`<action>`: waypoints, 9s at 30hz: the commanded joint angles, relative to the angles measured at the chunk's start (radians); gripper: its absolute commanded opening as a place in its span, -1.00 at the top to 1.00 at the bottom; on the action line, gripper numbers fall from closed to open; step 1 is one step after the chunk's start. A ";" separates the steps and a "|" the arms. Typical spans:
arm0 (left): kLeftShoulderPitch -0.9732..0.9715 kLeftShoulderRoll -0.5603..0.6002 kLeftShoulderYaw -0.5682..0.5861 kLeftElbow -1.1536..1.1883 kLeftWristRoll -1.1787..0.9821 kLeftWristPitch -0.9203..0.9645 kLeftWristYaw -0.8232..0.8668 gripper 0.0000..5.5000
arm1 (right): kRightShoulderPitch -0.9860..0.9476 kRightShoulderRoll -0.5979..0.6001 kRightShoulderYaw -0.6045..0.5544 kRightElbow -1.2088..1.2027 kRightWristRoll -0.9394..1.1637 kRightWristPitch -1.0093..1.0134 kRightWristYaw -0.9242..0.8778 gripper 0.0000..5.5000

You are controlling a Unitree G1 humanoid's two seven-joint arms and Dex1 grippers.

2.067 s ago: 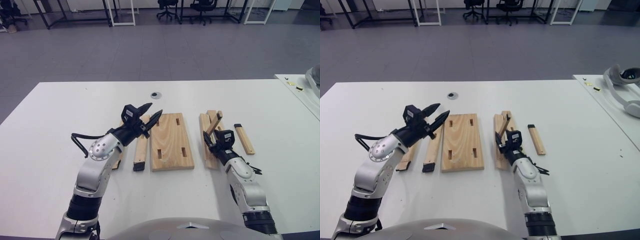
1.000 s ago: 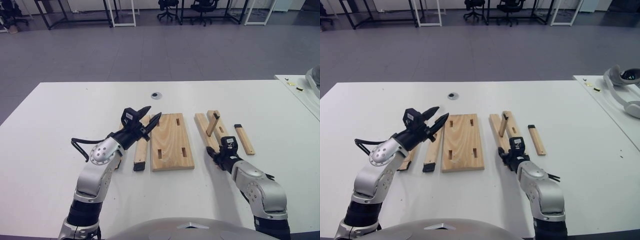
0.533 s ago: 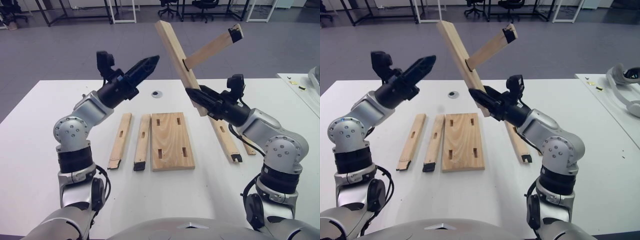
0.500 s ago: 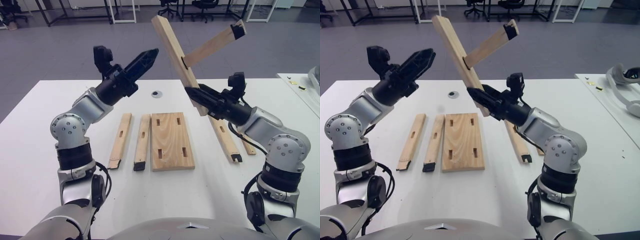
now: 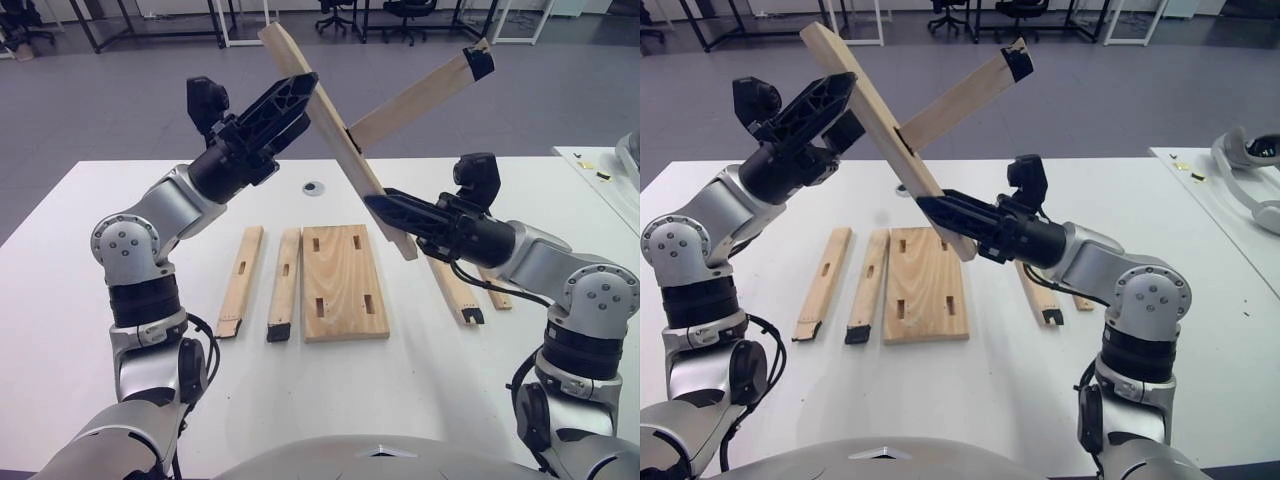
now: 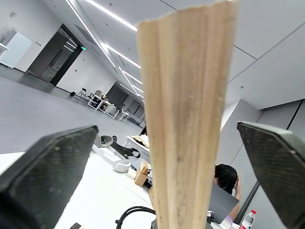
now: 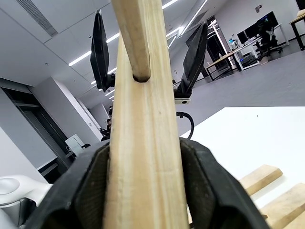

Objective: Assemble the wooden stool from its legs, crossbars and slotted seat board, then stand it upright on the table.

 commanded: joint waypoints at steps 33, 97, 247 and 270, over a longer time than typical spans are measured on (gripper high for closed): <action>0.122 0.124 -0.040 -0.055 0.033 -0.037 -0.076 0.24 | 0.095 -0.228 0.110 0.140 -0.022 -0.047 0.026 -0.16; 0.460 0.447 -0.224 -0.168 0.904 -0.631 -0.970 0.25 | 0.235 -0.121 -0.069 0.243 -0.284 -0.129 0.014 -0.16; -0.102 -0.060 -0.043 -0.157 0.114 0.205 0.109 -0.50 | -0.412 0.022 -0.115 0.372 0.355 -0.237 -0.452 -0.36; 0.004 0.082 -0.047 -0.125 0.211 0.010 0.103 -0.96 | -0.237 -0.130 0.018 0.336 0.023 -0.291 -0.478 0.98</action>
